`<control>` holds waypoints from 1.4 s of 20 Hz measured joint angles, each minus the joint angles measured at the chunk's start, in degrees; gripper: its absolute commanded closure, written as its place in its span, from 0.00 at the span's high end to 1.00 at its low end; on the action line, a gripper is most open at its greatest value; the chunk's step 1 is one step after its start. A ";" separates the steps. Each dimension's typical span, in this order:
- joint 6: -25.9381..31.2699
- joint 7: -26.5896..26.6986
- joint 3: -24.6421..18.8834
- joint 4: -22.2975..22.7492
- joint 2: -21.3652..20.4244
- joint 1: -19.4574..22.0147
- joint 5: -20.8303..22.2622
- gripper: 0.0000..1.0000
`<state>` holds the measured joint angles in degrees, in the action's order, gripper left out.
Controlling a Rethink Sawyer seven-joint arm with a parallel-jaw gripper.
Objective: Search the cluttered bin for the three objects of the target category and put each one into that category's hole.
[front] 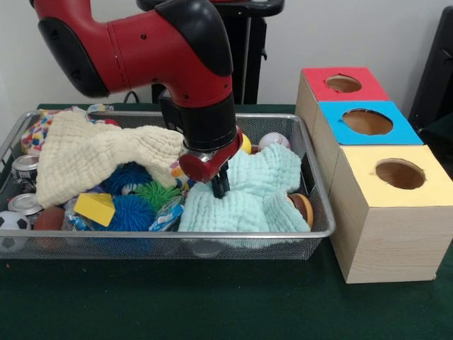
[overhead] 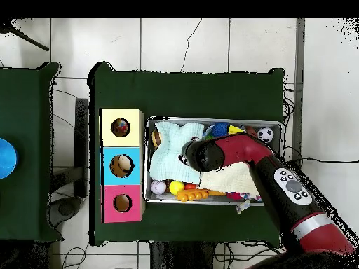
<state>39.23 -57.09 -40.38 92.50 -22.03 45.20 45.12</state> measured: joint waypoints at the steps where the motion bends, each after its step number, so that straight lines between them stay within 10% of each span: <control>1: 0.02 0.00 -0.08 0.16 -0.27 0.21 -0.38 0.00; 14: 16.15 0.00 -4.59 3.67 -10.91 6.90 -12.54 0.00; 28: 33.43 3.31 -11.67 3.93 -18.97 15.41 -14.17 0.00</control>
<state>72.66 -53.78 -52.04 96.44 -41.01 60.61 30.95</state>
